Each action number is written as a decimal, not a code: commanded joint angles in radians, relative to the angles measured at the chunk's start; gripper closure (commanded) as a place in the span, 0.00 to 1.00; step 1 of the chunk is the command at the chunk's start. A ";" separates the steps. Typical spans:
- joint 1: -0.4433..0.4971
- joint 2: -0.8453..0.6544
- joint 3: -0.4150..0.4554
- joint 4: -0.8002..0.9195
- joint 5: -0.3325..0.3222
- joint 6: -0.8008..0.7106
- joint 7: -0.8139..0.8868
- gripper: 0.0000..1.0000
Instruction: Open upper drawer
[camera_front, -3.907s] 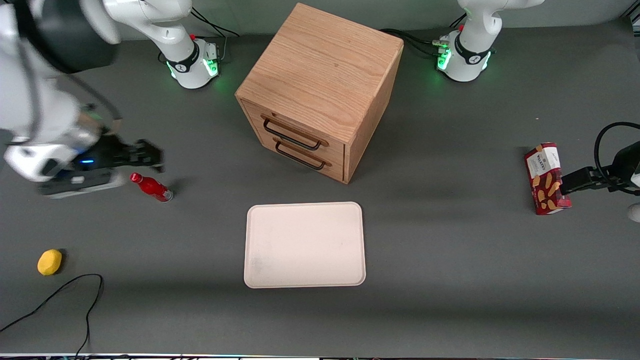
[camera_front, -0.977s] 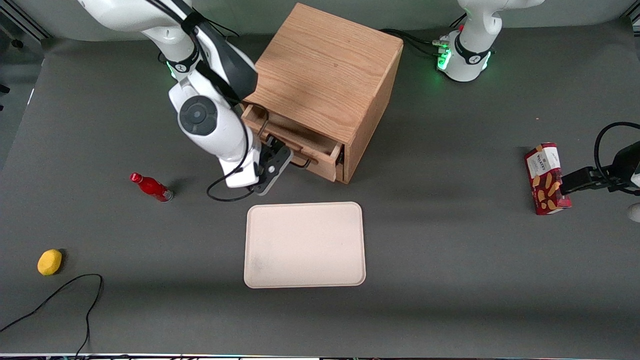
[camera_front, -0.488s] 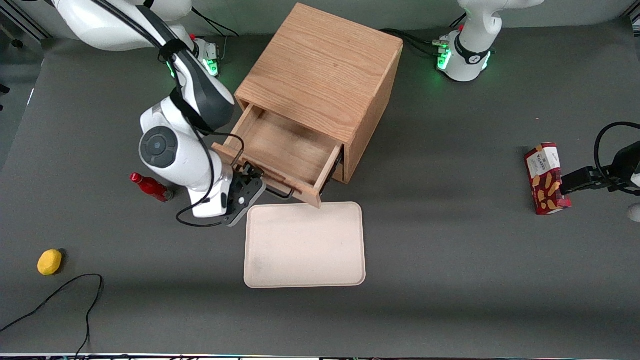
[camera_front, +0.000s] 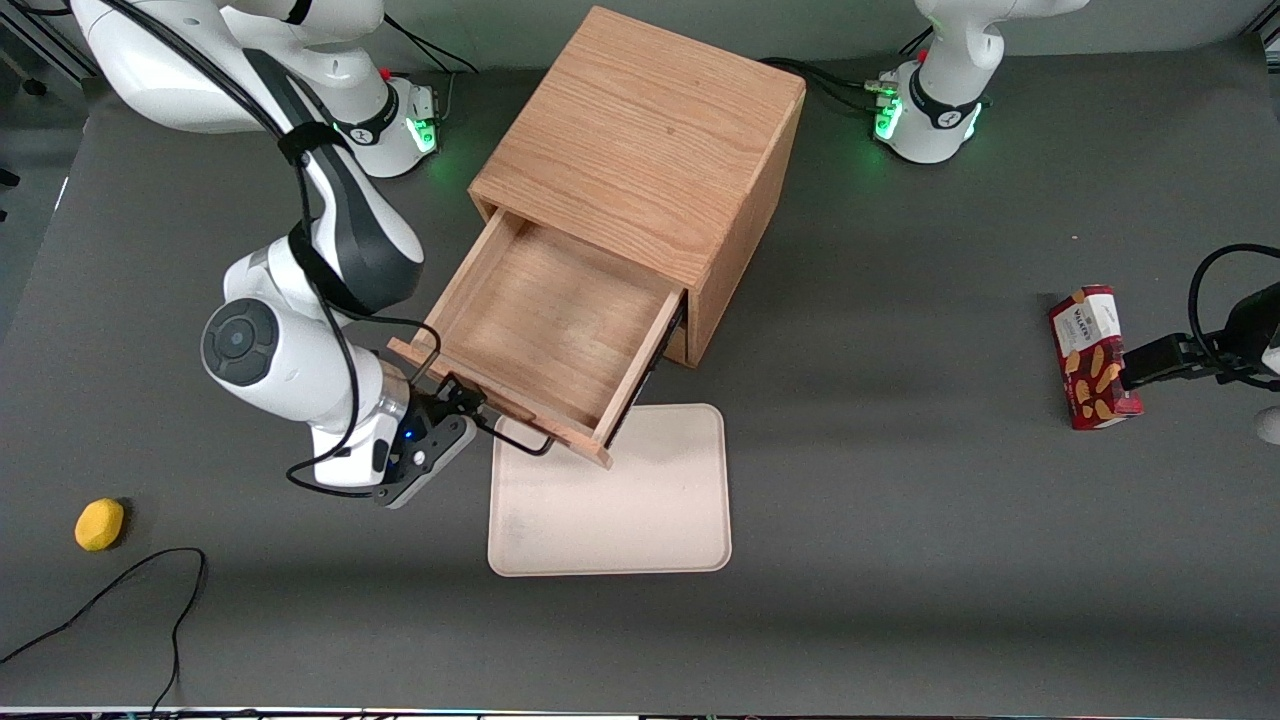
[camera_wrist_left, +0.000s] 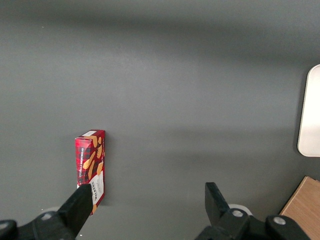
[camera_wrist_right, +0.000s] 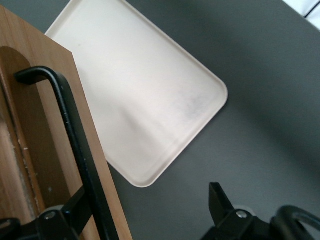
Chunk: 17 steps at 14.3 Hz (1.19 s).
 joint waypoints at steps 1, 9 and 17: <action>0.010 0.032 -0.030 0.055 -0.002 0.024 -0.017 0.00; 0.009 -0.023 -0.033 0.057 0.116 -0.067 -0.020 0.00; -0.033 -0.254 -0.126 0.049 0.117 -0.254 -0.043 0.00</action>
